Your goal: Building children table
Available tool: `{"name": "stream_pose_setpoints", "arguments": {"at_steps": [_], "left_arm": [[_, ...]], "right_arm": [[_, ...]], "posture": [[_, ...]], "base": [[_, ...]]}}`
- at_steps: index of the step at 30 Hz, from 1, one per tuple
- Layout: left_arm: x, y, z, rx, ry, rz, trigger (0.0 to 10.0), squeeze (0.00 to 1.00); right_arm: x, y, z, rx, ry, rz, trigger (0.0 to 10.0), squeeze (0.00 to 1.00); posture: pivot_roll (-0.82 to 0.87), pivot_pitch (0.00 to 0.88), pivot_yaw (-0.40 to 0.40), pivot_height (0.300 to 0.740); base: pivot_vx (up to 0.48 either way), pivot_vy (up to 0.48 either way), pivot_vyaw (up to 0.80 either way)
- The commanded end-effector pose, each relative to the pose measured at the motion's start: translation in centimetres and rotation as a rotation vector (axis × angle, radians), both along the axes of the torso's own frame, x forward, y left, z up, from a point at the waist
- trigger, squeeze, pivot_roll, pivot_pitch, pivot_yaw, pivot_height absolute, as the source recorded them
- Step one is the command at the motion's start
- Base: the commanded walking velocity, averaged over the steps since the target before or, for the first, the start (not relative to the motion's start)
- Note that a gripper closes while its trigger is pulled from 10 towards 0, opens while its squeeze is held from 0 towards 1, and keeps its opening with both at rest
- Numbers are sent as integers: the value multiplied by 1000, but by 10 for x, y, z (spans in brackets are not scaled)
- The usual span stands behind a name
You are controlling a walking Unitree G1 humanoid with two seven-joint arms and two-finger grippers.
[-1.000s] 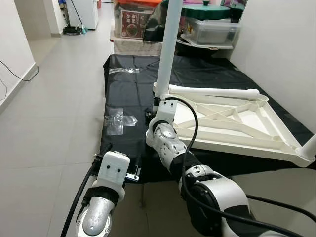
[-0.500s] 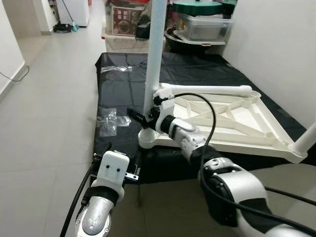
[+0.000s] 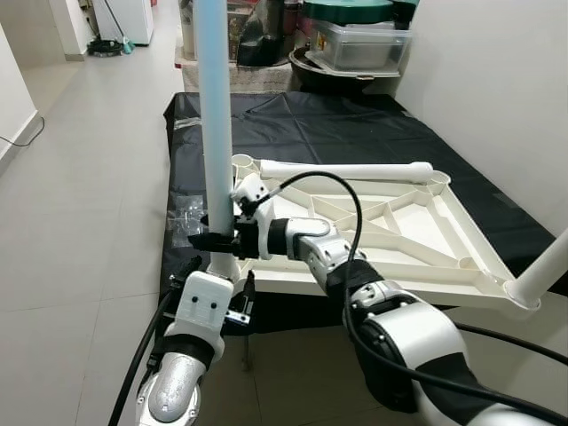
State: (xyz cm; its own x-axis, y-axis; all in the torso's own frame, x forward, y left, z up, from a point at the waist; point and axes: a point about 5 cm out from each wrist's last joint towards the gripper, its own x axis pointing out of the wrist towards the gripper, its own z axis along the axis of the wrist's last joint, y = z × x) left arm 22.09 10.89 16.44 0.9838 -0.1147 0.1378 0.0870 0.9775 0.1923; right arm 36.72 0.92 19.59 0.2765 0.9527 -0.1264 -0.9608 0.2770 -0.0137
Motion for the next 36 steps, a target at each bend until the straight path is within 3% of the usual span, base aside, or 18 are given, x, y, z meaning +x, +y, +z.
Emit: {"name": "stream_pose_setpoints", "arguments": {"at_steps": [1, 3, 6, 8, 9, 11, 16, 20, 21, 22, 23, 24, 25, 26, 29, 31, 34, 36], "left_arm": [[-2, -1, -1, 11, 6, -4, 10000, 0], [-2, -2, -2, 10, 8, -6, 10000, 0], [-3, -2, -2, 9, 9, -7, 10000, 0], [-2, -3, -3, 8, 12, -10, 10000, 0], [-2, -3, -3, 8, 12, -10, 10000, 0], [-2, -3, -4, 7, 12, -12, 10000, 0], [-2, -3, -4, 9, 11, -11, 10000, 0], [-2, -3, -4, 9, 10, -10, 10000, 0], [-2, -3, -4, 9, 10, -10, 10000, 0], [-2, -3, -4, 9, 10, -10, 10000, 0], [-2, -3, -5, 9, 10, -10, 10000, 0], [-2, -3, -4, 9, 10, -9, 10000, 0], [-2, -3, -4, 9, 10, -9, 10000, 0], [-2, -2, -4, 10, 9, -8, 10000, 0], [-2, -1, -4, 10, 9, -6, 10000, 0], [-1, -1, -4, 10, 8, -5, 10000, 0], [-1, -1, -4, 10, 7, -4, 10000, 0], [-1, -1, -4, 9, 7, -5, 10000, 0]], "right_arm": [[-1, 7, -7, -13, 16, -63, 0, 0], [12, 2, -4, 36, 8, -385, 0, 0], [17, -2, -4, 50, 11, -497, 0, 0], [30, -27, -8, 103, 73, -911, 0, 0], [30, -27, -8, 103, 73, -911, 0, 0], [32, -46, -17, 133, 149, -1177, 0, 0], [27, -47, -28, 166, 248, -1347, 0, 0], [22, -35, -32, 192, 309, -1383, 0, 0], [19, -25, -30, 223, 337, -1332, 0, 0], [19, -25, -30, 223, 337, -1332, 0, 0], [18, -15, -27, 242, 328, -1259, 10000, 0], [16, -6, -24, 253, 313, -1187, 10000, 635], [16, -6, -24, 253, 313, -1187, 10000, 635], [15, -2, -21, 259, 281, -1136, 10000, 1000], [16, -1, -16, 274, 246, -1096, 10000, 1000], [21, -4, 1, 312, 113, -924, 10000, 0], [22, -5, 8, 318, 67, -851, 10000, 0], [22, -6, 11, 314, 57, -738, 10000, 0]], "posture": [[96, 53, -113, 740], [88, 51, -110, 740], [88, 51, -110, 740], [80, 45, -103, 740], [80, 45, -103, 740], [80, 45, -103, 740], [85, 38, -109, 740], [85, 35, -111, 740], [84, 35, -108, 740], [84, 35, -108, 740], [84, 35, -108, 740], [84, 35, -108, 740], [84, 35, -108, 740], [84, 35, -108, 740], [84, 35, -108, 740], [79, 33, -109, 740], [79, 33, -109, 740], [74, 33, -108, 740]], "base": [[0, 0, 0], [0, 0, 0], [0, 0, 0], [0, 0, 0], [0, 0, 0], [0, 0, 0], [0, 0, 0], [0, 0, 0], [0, 0, 0], [0, 0, 0], [0, 0, 0], [0, 0, 0], [0, 0, 0], [0, 0, 0], [0, 0, 0], [0, 0, 0], [0, 0, 0], [0, 0, 0]]}}
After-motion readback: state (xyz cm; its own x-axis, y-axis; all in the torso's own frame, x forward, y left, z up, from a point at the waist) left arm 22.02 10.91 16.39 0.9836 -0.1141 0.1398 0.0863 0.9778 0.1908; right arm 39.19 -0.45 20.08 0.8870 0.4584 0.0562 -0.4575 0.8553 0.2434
